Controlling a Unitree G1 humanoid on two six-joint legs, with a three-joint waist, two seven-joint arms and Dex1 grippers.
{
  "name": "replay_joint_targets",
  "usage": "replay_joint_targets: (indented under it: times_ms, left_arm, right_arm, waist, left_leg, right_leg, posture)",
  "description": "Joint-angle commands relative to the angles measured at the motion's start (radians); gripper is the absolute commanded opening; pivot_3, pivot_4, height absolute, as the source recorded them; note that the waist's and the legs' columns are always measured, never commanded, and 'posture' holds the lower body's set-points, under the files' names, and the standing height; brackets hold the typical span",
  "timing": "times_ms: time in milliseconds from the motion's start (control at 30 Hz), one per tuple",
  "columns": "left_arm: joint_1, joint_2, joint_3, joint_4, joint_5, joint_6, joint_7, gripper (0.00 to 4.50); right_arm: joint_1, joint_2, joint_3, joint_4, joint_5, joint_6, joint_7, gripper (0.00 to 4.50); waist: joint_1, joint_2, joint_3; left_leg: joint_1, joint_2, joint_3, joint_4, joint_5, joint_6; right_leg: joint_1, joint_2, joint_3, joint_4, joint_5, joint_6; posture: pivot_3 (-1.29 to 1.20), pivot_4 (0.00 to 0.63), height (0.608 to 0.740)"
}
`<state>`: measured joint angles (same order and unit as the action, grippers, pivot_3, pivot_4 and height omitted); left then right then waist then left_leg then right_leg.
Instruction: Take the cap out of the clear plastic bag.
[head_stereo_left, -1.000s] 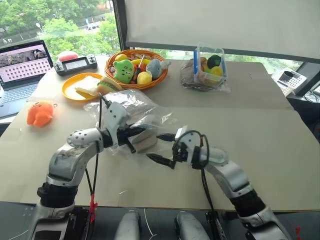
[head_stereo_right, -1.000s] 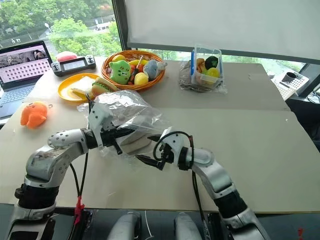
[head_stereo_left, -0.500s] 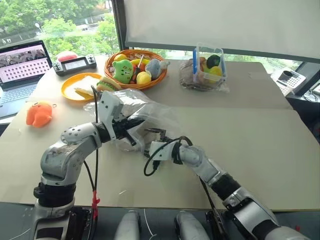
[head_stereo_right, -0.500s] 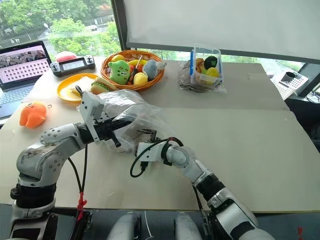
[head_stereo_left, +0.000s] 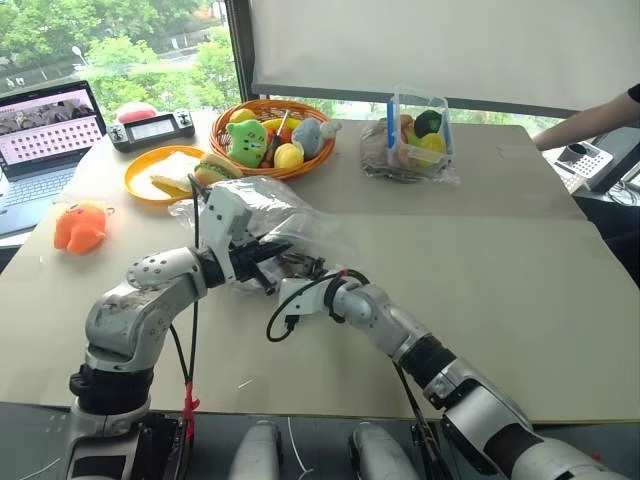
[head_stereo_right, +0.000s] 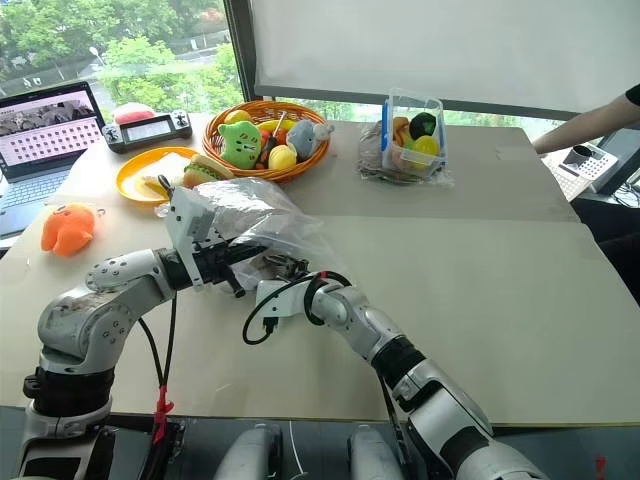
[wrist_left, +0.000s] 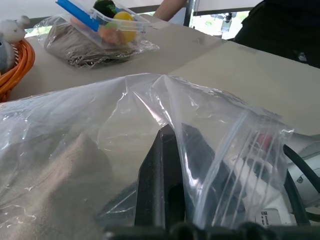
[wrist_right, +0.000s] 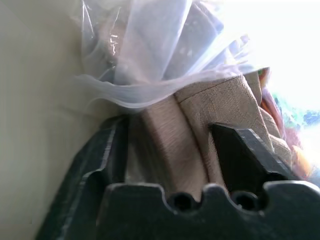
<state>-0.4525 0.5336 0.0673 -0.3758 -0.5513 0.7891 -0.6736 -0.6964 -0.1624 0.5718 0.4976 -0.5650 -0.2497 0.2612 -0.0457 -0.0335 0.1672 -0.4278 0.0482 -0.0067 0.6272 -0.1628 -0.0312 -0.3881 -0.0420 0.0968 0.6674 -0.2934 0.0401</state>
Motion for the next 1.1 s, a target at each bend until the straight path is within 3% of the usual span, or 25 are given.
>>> replay_joint_targets:
  times_ms: [33,200,500,767,933,1100]
  left_arm:
    - [-0.006,0.005,0.004,-0.026,-0.012,-0.017,0.0,0.0]
    - [-0.002,0.01,-0.014,-0.022,0.003,-0.028,-0.005,0.0]
    - [0.018,0.036,-0.048,-0.02,0.048,-0.077,-0.014,0.0]
    - [0.026,0.056,-0.076,0.007,0.083,-0.121,-0.037,0.0]
    - [0.022,0.059,-0.092,0.029,0.105,-0.147,-0.05,0.0]
    - [0.022,0.056,-0.101,0.039,0.115,-0.16,-0.056,0.0]
  right_arm:
    - [0.031,-0.028,-0.032,-0.026,0.008,0.03,0.015,1.47]
    - [0.06,-0.053,-0.055,-0.093,0.0,0.045,0.018,0.07]
    - [0.299,-0.161,-0.147,-0.438,-0.016,0.061,-0.033,0.07]
    - [0.503,-0.16,-0.202,-0.655,-0.02,0.048,-0.114,0.07]
    - [0.538,-0.137,-0.201,-0.732,-0.023,0.063,-0.105,0.07]
    - [0.502,-0.096,-0.294,-0.735,-0.094,0.257,-0.12,0.07]
  waist:
    - [0.0,0.0,0.0]
    - [0.001,0.0,0.0]
    - [0.008,0.0,0.0]
    - [0.008,0.0,0.0]
    - [0.002,0.0,0.0]
    - [0.003,0.0,0.0]
  left_leg:
    - [0.0,0.0,0.0,0.0,0.0,0.0]
    - [0.001,0.0,0.0,0.0,0.0,0.0]
    - [0.0,-0.001,0.0,-0.001,0.0,0.0]
    - [0.0,0.0,0.0,-0.001,0.0,0.0]
    - [-0.001,0.0,0.0,0.0,0.0,0.0]
    - [-0.001,0.0,0.0,-0.001,0.0,0.0]
  right_leg:
    - [0.0,0.0,0.0,0.0,0.0,0.0]
    - [0.001,0.0,0.0,0.0,0.0,0.0]
    - [0.001,0.0,0.0,-0.002,0.0,0.0]
    - [0.001,0.0,0.0,-0.002,0.0,0.001]
    - [0.0,0.0,0.0,-0.002,0.0,0.001]
    - [0.0,0.0,0.0,-0.002,0.0,0.001]
  posture:
    - [0.0,0.15,0.74]
    - [0.0,0.15,0.74]
    - [0.0,0.15,0.74]
    - [0.0,0.15,0.74]
    - [0.0,0.15,0.74]
    - [0.0,0.15,0.74]
